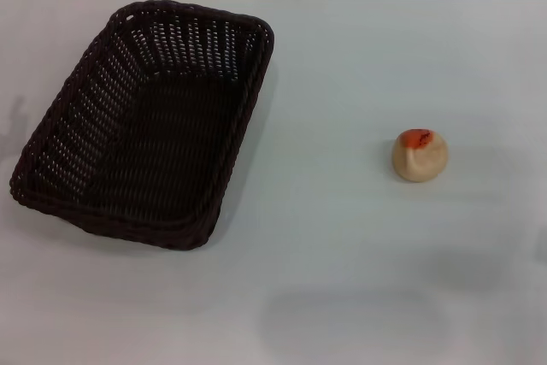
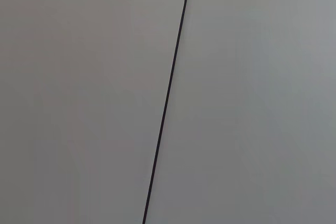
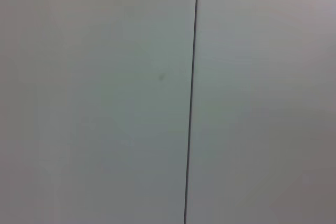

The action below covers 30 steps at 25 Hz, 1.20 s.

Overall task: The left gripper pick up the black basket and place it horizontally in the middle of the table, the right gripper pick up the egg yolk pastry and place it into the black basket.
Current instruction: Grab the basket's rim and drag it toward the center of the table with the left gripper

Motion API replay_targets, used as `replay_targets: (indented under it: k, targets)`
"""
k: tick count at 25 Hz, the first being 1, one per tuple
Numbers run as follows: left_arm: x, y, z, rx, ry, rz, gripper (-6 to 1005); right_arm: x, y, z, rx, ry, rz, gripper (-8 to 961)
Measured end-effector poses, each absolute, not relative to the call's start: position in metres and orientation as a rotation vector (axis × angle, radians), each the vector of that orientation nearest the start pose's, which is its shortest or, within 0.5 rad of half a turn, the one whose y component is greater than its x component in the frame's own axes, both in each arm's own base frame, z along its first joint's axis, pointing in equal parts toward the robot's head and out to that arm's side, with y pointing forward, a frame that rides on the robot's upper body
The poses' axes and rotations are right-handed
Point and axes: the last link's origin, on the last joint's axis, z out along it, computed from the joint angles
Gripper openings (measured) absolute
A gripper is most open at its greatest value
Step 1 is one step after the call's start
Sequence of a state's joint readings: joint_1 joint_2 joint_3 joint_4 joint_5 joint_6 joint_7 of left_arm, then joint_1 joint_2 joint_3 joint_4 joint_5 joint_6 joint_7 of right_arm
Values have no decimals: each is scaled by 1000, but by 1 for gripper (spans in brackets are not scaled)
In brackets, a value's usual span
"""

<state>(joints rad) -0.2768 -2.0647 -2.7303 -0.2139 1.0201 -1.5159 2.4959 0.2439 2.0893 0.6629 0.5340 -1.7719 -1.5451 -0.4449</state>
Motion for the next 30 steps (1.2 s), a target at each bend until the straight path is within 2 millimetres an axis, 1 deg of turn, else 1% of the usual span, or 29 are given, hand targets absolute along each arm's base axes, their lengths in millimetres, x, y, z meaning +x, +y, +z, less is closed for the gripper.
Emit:
replay_targets:
  k: [17,20,21,22,23,24,25,26,28,30]
  targets:
    - [-369,272,80,-1409,-513,-988,425,304,274,14,-1092,316,608,559]
    - [-367,272,79,-1422,-527,-1010,424,304,274,14,-1091,317,607,559]
    - [-365,274,79,-1458,-561,-1047,424,304,273,14,-1089,316,609,559]
    - [-365,274,79,-1458,-561,-1047,424,304,273,14,-1089,316,609,560]
    - [-363,281,82,-1522,-623,-1085,424,304,273,14,-1085,315,609,560]
    - [-363,281,82,-1522,-623,-1085,424,304,273,14,-1085,315,609,560]
    - [-361,285,84,-1563,-665,-1101,424,303,273,14,-1084,314,609,560]
    - [-354,294,90,-1649,-721,-1113,424,303,273,14,-1084,314,608,560]
    - [-351,297,92,-1682,-752,-1117,422,303,273,14,-1084,314,608,560]
    - [-341,306,101,-1763,-821,-1115,420,303,273,14,-1084,314,610,560]
